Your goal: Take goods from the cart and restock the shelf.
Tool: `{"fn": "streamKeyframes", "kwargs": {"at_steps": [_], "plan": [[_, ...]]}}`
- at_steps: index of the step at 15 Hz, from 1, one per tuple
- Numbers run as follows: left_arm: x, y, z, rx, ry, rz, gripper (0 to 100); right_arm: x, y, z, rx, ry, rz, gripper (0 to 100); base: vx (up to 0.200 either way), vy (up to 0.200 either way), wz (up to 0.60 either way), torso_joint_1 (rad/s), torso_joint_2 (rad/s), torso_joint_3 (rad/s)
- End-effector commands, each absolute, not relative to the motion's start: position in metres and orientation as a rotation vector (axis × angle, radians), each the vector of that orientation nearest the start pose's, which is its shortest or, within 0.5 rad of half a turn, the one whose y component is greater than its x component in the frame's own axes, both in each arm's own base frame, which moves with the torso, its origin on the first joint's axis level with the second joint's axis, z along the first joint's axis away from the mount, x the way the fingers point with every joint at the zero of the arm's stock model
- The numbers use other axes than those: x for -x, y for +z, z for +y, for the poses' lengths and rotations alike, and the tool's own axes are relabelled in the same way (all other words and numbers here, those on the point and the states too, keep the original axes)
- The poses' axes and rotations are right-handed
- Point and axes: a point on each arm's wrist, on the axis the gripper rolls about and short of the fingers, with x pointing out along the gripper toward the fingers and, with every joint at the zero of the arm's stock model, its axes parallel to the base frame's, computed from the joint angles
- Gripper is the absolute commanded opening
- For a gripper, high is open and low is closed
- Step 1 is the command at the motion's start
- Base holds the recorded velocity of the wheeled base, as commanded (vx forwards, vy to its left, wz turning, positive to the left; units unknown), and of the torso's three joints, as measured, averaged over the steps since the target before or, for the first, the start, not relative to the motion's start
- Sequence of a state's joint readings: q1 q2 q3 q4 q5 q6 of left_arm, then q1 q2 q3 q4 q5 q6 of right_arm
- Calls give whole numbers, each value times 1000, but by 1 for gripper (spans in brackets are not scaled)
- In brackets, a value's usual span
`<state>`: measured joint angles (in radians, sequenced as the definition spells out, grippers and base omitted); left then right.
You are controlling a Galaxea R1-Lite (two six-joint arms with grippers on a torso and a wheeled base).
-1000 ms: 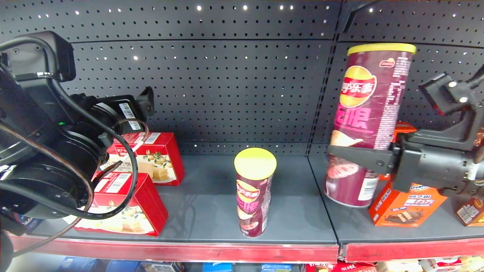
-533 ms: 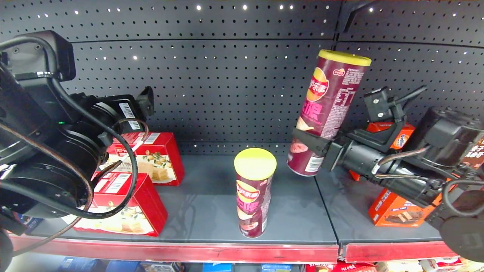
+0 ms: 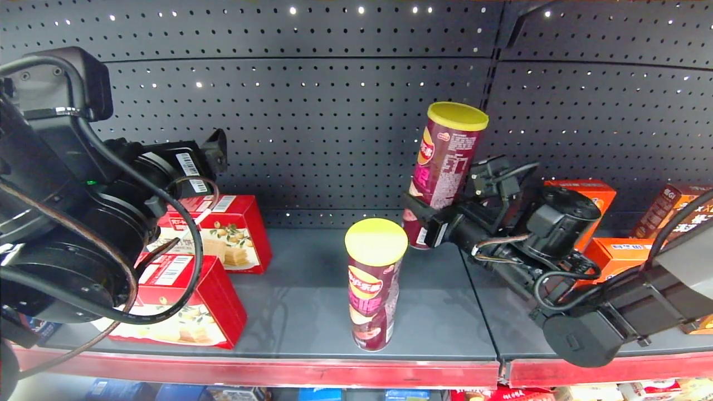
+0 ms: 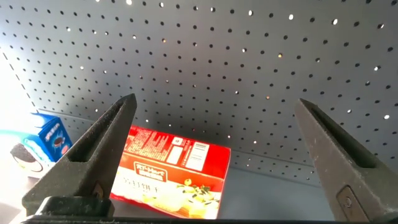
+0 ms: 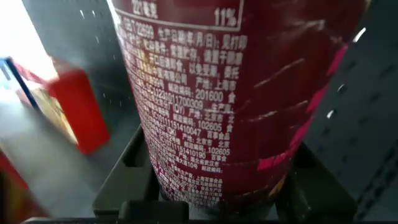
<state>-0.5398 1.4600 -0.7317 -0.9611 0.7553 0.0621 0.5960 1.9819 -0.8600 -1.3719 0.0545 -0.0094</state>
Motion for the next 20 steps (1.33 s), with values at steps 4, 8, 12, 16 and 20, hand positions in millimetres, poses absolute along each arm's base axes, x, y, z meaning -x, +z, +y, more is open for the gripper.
{"fn": "streamKeyframes", "kwargs": {"at_steps": [4,8,12,16,20], "plan": [[-215,259,-111,75,221,-174,100,-291,194,208,-15,630,-80,0,0,0,0,0,0,0],[-215,258,-111,74,221,-171,100,-303,200,227,-32,608,-117,0,0,0,0,0,0,0],[-215,257,-110,71,227,-169,100,-307,182,239,-20,631,-84,0,0,0,0,0,0,0],[-214,252,-110,57,226,-151,100,-313,171,246,-12,635,-62,0,0,0,0,0,0,0],[-214,250,-110,52,226,-146,100,-319,162,247,-8,635,-45,0,0,0,0,0,0,0]]}}
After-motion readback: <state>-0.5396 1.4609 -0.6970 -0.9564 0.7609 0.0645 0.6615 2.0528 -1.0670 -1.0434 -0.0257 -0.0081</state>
